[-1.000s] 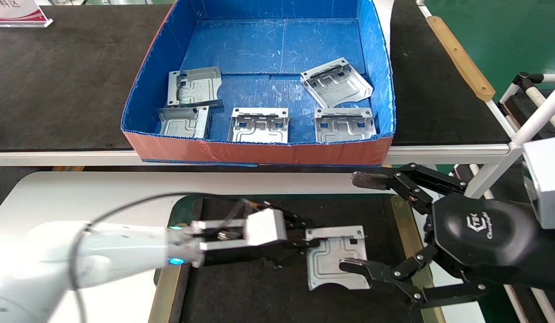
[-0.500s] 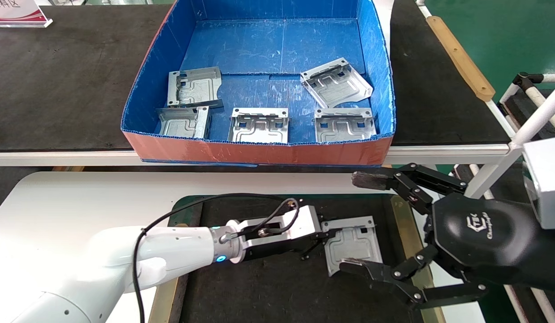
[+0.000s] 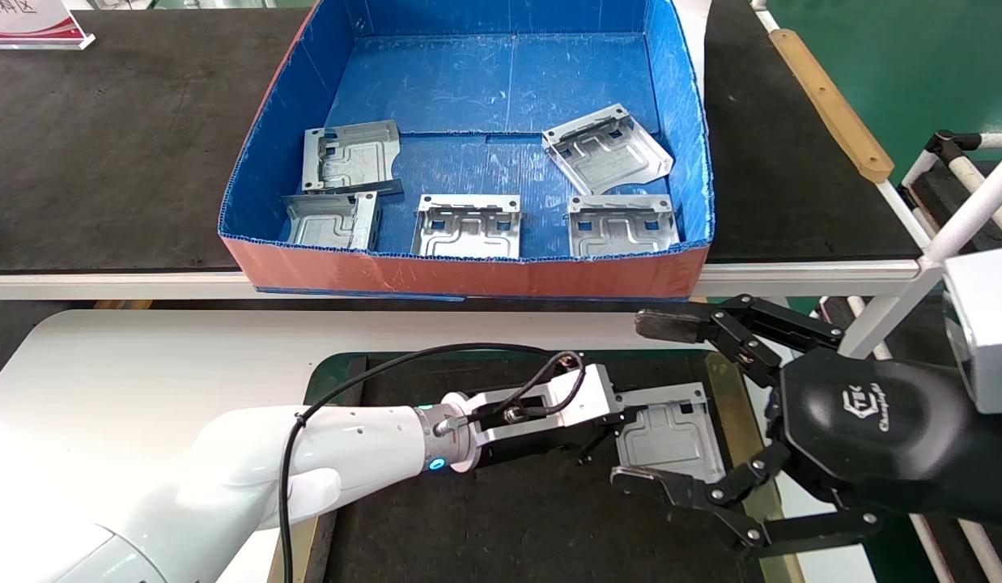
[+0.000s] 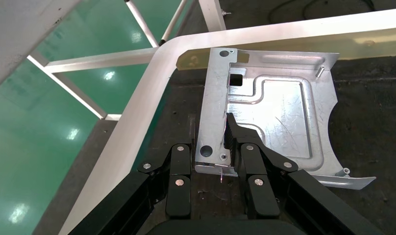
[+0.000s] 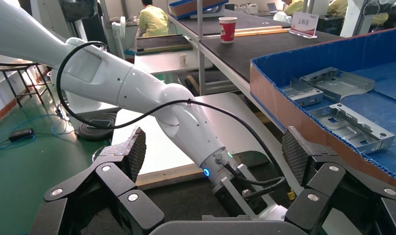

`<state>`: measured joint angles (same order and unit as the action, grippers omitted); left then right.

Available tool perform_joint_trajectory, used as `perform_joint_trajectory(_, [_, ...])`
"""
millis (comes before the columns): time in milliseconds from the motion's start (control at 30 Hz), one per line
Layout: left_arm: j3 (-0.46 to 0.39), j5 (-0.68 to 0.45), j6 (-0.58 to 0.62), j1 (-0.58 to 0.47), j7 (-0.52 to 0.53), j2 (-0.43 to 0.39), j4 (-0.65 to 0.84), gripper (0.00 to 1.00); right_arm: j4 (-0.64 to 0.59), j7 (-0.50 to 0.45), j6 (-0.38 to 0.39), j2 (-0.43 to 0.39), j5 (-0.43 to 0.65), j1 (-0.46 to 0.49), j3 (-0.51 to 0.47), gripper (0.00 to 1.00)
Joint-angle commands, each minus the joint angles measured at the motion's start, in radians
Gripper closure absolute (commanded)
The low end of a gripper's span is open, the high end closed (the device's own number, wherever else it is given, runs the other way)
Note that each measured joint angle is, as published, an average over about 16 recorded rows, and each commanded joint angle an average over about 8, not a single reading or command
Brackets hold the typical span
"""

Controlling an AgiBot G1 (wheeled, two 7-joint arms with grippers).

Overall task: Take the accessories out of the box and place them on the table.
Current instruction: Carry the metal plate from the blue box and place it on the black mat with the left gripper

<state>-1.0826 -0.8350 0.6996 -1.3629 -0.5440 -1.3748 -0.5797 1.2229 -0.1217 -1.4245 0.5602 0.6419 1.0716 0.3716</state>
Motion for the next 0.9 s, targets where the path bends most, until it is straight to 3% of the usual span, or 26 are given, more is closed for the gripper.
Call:
perform_joint_trajectory(33, [-0.030, 0.022, -0.020, -0.003, 0.009, 0.000, -0.012, 1.00, 0.000, 0.000, 0.000, 0.000, 0.000, 0.000, 0.000, 0.00])
perform_joint_trajectory(200, [-0.090, 0.066, -0.057, -0.014, 0.020, 0.001, -0.025, 1.00, 0.000, 0.000, 0.000, 0.000, 0.000, 0.000, 0.000, 0.00])
perform_joint_trajectory(233, [-0.101, 0.073, -0.064, -0.016, 0.021, 0.001, -0.026, 0.95, 0.000, 0.000, 0.000, 0.000, 0.000, 0.000, 0.000, 0.00])
perform_joint_trajectory(467, [-0.160, 0.101, -0.099, -0.029, 0.019, 0.001, -0.036, 0.07, 0.000, 0.000, 0.000, 0.000, 0.000, 0.000, 0.000, 0.00])
perform_joint_trajectory(500, [-0.165, 0.103, -0.102, -0.030, 0.019, 0.001, -0.037, 0.00, 0.000, 0.000, 0.000, 0.000, 0.000, 0.000, 0.000, 0.00])
perform_joint_trajectory(900, [-0.163, 0.102, -0.101, -0.031, 0.018, 0.002, -0.037, 0.00, 0.000, 0.000, 0.000, 0.000, 0.000, 0.000, 0.000, 0.00])
